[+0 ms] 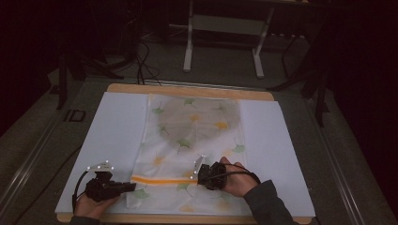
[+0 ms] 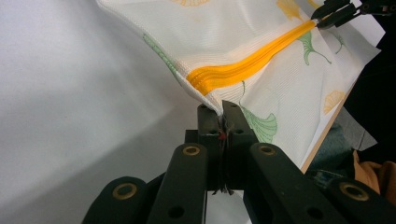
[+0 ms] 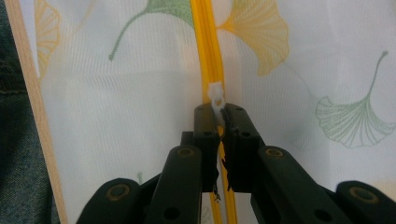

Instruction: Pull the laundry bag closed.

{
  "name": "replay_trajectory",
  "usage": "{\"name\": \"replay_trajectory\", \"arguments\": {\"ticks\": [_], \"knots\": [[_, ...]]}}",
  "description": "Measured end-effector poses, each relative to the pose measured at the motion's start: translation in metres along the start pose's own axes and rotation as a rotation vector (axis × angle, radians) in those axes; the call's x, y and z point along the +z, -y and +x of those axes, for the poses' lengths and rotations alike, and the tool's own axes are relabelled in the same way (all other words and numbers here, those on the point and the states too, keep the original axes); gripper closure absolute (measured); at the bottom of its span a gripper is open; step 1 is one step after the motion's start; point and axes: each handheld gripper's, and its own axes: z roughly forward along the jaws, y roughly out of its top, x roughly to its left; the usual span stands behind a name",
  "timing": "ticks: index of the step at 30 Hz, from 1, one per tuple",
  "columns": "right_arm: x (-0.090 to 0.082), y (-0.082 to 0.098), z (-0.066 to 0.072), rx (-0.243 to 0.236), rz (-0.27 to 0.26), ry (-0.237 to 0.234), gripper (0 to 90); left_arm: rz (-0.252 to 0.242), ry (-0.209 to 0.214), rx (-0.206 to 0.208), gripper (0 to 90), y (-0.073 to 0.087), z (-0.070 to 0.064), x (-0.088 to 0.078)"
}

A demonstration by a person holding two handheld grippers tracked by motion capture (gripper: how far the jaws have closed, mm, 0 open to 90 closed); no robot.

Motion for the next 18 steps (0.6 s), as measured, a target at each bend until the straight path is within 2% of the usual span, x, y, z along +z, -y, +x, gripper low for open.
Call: {"name": "replay_trajectory", "arguments": {"ticks": [18], "knots": [[-0.002,0.016,-0.004,0.031,0.0,-0.002,84.7,-0.003,-0.002,0.005,88.7,0.0,-0.001,0.0]]}}
